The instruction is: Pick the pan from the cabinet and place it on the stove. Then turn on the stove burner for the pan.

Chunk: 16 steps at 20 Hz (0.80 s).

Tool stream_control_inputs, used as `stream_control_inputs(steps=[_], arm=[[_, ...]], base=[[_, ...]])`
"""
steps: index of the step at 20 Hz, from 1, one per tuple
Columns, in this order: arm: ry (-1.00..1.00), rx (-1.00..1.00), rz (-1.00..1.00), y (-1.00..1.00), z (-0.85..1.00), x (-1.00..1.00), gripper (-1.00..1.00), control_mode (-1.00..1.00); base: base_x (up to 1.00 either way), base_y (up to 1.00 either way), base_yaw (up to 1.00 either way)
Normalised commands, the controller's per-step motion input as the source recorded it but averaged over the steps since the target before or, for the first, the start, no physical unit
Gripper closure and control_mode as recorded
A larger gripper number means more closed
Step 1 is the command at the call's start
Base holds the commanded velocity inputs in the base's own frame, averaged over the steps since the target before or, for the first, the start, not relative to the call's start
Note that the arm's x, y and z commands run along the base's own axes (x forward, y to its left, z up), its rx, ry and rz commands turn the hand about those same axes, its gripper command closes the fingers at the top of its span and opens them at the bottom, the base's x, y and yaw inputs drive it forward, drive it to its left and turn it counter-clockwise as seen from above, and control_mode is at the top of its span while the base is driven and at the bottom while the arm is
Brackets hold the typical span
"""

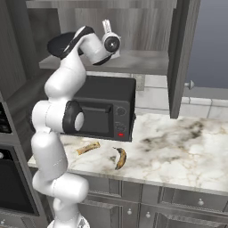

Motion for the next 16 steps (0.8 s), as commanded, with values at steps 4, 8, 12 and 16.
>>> stream_control_inputs(steps=[4,8,12,16], arm=[[-0.03,0.00,-0.04,0.00,0.00,-0.71,1.00,-1.00],[0.00,0.00,-0.04,-0.06,0.00,-0.74,1.00,-1.00],[0.00,0.00,-0.05,-0.10,0.00,-0.73,1.00,-1.00],[0.00,0.00,-0.05,-0.11,0.00,-0.70,1.00,-1.00]], base=[[0.00,0.00,0.00],[0.00,0.00,0.00],[0.00,0.00,0.00],[0.00,0.00,0.00]])
